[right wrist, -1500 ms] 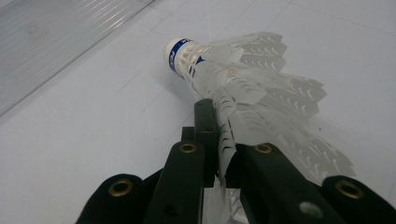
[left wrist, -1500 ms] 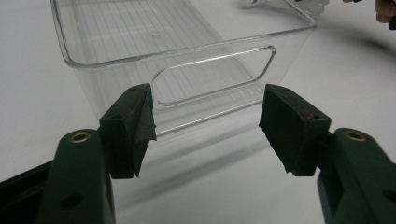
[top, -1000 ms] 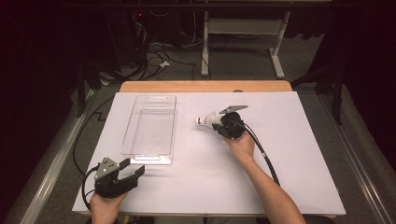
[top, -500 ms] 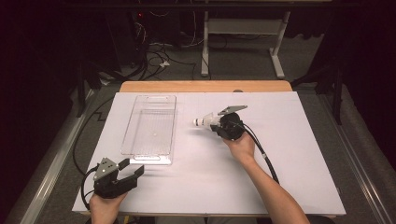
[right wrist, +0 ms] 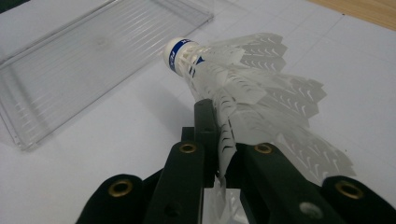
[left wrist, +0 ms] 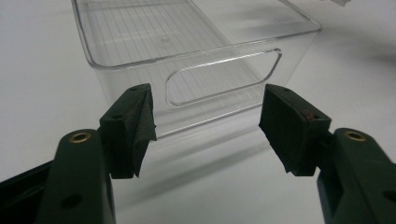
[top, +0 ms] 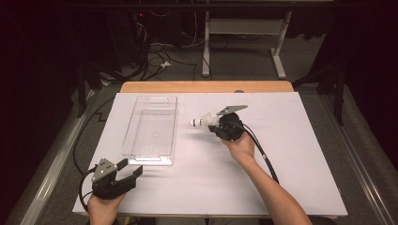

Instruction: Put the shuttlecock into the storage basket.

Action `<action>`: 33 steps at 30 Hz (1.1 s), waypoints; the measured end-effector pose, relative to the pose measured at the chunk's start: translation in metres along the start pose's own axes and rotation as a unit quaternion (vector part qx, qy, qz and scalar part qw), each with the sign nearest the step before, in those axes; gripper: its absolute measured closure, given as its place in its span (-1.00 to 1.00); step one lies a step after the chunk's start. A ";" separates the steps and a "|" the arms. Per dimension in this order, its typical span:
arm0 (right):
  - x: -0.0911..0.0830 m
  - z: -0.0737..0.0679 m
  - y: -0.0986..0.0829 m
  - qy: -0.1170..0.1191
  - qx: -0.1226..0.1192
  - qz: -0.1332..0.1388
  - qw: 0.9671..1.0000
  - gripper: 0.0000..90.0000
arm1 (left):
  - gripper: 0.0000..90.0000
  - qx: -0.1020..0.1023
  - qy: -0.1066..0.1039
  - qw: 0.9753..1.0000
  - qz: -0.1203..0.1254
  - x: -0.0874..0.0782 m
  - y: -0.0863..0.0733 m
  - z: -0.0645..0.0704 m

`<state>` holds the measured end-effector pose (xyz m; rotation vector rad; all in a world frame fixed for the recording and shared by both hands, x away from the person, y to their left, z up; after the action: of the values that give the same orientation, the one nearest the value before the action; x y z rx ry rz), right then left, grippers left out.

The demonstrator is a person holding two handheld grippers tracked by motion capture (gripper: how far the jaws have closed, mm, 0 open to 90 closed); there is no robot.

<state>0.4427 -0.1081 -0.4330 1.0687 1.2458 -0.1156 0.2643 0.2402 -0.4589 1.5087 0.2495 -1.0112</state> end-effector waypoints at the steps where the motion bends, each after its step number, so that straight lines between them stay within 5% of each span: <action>1: 0.000 -0.001 0.001 0.001 0.001 -0.001 1.000 0.97 | -0.20 -0.001 -0.001 1.000 0.000 0.000 0.000 0.000; 33: -0.002 -0.027 0.043 0.033 -0.031 0.012 0.999 0.97 | -0.20 -0.002 0.001 1.000 0.002 -0.002 0.000 -0.006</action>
<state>0.4487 -0.0672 -0.4040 1.0401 1.2870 -0.0235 0.2658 0.2464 -0.4587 1.5064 0.2488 -1.0050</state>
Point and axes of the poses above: each handheld gripper's, and its own axes: x roughly forward along the jaws, y roughly out of its top, z roughly to its right, the point moved 2 cm from there along x, roughly forward along the jaws, and after that the axes turned 13 degrees about -z, right-handed, at the moved point
